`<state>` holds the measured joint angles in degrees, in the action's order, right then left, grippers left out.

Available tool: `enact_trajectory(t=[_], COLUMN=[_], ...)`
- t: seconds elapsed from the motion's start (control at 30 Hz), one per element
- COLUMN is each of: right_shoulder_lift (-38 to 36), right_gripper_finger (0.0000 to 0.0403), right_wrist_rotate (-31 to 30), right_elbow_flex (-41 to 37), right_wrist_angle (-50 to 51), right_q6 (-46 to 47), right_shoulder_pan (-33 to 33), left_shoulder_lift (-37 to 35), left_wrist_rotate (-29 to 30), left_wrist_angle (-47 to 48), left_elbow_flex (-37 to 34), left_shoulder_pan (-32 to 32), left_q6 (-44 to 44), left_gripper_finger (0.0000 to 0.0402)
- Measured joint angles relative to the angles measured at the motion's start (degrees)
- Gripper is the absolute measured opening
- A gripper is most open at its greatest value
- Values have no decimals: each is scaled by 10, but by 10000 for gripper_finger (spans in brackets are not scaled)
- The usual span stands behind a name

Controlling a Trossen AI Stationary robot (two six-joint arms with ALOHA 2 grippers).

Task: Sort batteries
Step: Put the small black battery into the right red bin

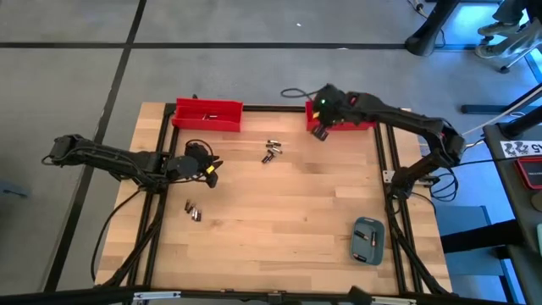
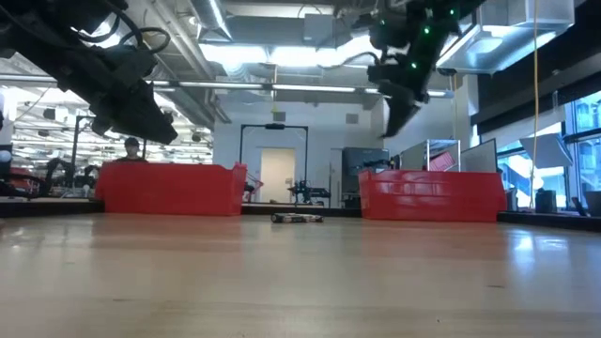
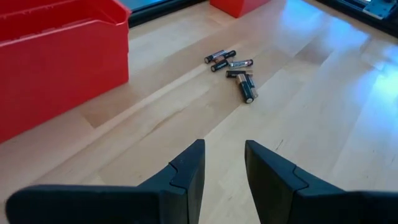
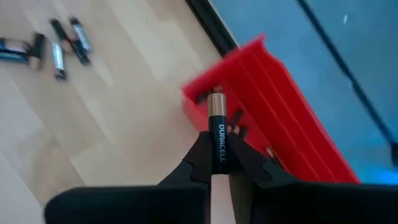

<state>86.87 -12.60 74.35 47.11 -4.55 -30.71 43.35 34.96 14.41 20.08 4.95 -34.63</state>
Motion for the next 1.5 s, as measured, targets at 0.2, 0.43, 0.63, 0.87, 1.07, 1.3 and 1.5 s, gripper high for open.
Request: enact_trajectory(t=[0.2, 0.43, 0.63, 0.87, 1.07, 1.3, 1.5], right_shoulder_lift=[0, 23, 69, 111, 139, 148, 147], right_gripper_finger=[22, 22, 22, 28, 27, 49, 85], right_wrist_rotate=[83, 108, 205, 211, 199, 153, 117], right_elbow_flex=[-22, -63, -63, -63, -63, -63, -56], right_wrist_angle=[23, -63, -87, -89, -89, -99, -94], right_q6=[-42, -98, -170, -206, -213, -211, -207], right_shoulder_pan=[-74, -156, -221, -246, -250, -248, -248], left_shoulder_lift=[0, 0, 0, 0, 0, 0, 0], left_wrist_rotate=[0, 1, 1, 2, 2, 2, 2], left_wrist_angle=[0, 0, 0, -1, -1, -1, -1], left_elbow_flex=[0, 0, 0, 0, 0, 0, 0], left_shoulder_pan=[0, 0, 0, 0, 0, 0, 0], left_q6=[1, 1, -6, -13, -14, -14, -14], left_gripper_finger=[104, 104, 104, 104, 104, 104, 104])
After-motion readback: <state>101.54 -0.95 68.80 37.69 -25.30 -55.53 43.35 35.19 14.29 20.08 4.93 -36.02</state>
